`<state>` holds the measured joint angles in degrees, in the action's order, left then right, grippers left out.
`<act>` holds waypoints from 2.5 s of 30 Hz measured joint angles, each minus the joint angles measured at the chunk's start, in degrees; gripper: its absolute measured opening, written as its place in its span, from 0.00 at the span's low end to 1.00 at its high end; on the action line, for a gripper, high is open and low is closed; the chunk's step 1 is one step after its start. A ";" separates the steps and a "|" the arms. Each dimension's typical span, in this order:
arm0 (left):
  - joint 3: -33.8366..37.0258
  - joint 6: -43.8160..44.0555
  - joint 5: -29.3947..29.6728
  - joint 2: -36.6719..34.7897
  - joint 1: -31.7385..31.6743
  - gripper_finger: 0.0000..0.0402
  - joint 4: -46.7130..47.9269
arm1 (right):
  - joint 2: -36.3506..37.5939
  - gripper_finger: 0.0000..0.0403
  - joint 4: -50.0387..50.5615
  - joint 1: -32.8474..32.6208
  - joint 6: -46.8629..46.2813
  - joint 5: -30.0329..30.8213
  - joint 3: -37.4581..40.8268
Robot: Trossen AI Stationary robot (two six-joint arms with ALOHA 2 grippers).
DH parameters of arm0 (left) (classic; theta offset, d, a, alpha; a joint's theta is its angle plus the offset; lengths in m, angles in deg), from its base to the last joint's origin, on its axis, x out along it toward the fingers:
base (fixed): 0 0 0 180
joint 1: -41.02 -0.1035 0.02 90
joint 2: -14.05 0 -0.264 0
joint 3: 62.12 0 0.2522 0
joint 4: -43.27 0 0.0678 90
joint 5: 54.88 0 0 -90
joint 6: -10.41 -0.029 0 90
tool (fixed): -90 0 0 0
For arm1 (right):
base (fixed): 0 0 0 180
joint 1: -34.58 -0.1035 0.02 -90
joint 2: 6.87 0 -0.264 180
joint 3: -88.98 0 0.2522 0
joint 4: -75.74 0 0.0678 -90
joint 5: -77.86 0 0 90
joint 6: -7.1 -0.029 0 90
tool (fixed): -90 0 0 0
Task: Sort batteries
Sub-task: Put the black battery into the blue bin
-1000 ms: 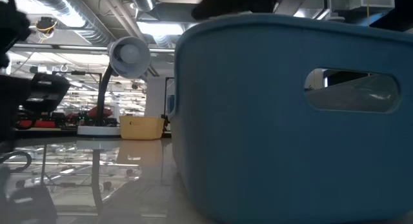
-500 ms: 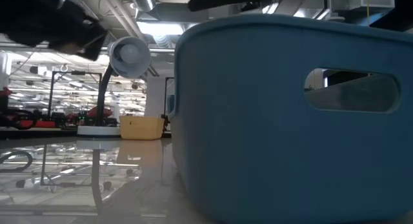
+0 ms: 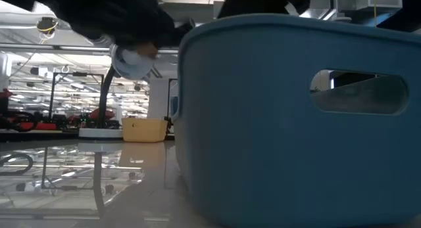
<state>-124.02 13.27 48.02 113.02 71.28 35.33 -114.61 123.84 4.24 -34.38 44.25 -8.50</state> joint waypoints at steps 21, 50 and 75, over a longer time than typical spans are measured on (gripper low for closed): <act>-9.58 -2.17 -6.60 6.57 -5.21 0.27 7.85 | 1.38 0.47 30.52 2.70 -21.24 1.48 0.00; -9.53 21.50 19.39 -16.62 -3.69 0.40 48.15 | 3.27 0.47 34.21 16.98 6.45 6.51 0.00; -11.30 77.84 -0.65 -12.13 10.76 0.33 73.59 | 29.32 0.47 28.53 19.15 28.93 -6.79 17.80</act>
<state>-135.32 91.11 47.37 100.89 82.04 108.93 -85.29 152.37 23.38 -5.45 37.47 9.31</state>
